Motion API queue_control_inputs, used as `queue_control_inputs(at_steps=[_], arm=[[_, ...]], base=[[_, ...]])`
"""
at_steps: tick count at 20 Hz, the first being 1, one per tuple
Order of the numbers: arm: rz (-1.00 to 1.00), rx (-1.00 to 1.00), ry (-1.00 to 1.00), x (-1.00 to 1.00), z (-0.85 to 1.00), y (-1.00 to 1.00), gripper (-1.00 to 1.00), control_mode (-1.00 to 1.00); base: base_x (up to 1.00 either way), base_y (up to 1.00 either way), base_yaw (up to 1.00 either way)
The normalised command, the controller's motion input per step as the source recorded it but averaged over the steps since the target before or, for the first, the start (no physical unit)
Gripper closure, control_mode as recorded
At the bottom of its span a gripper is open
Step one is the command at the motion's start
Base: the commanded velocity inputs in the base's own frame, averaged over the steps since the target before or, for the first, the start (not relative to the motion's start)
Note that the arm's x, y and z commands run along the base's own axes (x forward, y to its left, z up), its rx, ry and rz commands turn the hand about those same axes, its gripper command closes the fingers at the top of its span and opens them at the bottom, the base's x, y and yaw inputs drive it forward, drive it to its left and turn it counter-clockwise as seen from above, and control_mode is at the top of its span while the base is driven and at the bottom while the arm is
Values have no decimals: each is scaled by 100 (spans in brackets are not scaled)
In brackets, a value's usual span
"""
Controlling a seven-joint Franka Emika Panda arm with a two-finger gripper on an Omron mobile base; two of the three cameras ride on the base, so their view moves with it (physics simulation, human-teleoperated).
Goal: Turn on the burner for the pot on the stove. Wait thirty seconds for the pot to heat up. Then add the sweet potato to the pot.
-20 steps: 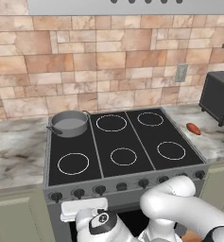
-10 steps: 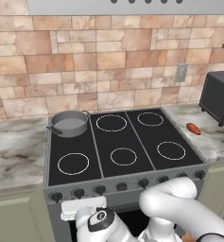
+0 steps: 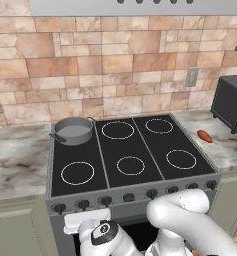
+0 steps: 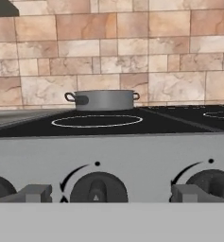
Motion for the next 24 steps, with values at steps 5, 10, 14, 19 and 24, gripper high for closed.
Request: queue_control_inputs(at_steps=[5, 10, 14, 19, 24], arm=[[0, 0, 0, 16, -13, 18, -100, -100], [0, 0, 0, 14, -15, 15, -100, -100], [0, 0, 0, 6, -17, 0, -100, -100], [0, 0, 0, 9, -6, 0, -100, -100], [0, 0, 0, 20, 0, 0, -100, -100]], base=[[0, 0, 0], [0, 0, 0], [0, 0, 0], [0, 0, 0], [0, 0, 0]])
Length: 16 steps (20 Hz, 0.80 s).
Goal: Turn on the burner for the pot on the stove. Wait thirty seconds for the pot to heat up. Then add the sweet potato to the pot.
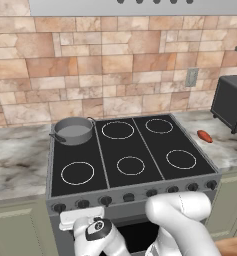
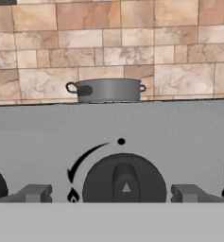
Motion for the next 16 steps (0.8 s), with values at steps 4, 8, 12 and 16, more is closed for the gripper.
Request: queue_control_inputs(at_steps=[4, 8, 12, 16], arm=[[0, 0, 0, 13, 0, 0, -100, -100], [0, 0, 0, 6, 0, 0, -100, -100], [0, 0, 0, 0, 0, 0, 100, -100], [0, 0, 0, 0, 0, 0, 100, -100]], base=[[0, 0, 0], [0, 0, 0], [0, 0, 0], [0, 0, 0]])
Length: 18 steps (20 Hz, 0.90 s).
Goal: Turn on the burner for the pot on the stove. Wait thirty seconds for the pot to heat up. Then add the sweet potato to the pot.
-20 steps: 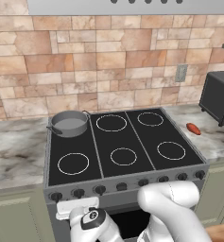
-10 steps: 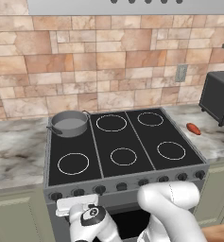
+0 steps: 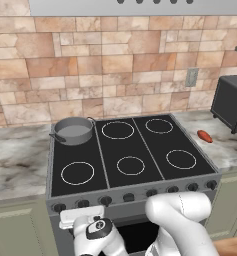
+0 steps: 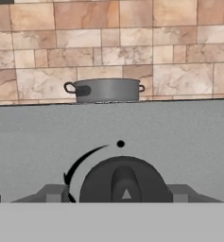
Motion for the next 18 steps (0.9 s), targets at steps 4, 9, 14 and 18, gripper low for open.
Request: queue_control_inputs(at_steps=[4, 9, 14, 18], arm=[[0, 0, 0, 0, 0, 0, 100, -100], [1, 0, -1, 0, 0, 0, 100, -100], [6, -3, 0, -1, 0, 0, 100, -100], [9, -9, 3, 0, -6, 4, 100, -100]], base=[[0, 0, 0], [0, 0, 0], [0, 0, 0], [0, 0, 0]])
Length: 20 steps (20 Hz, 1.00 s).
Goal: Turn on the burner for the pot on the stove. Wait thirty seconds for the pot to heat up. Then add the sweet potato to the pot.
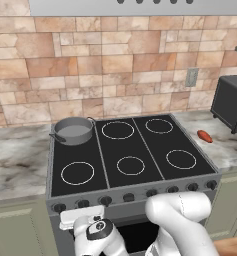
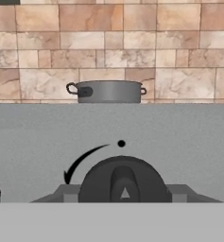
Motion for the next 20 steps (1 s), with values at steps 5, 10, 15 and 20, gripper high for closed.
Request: queue_control_inputs(at_steps=[5, 10, 15, 20], arm=[[13, -13, 16, 0, -19, 3, 100, -100], [18, -17, 24, 0, -32, 2, 100, -100], [20, -18, 24, 0, -42, 0, 100, -100], [22, -20, 4, -3, -45, 0, 100, -100]], base=[[0, 0, 0], [0, 0, 0], [0, 0, 0], [0, 0, 0]])
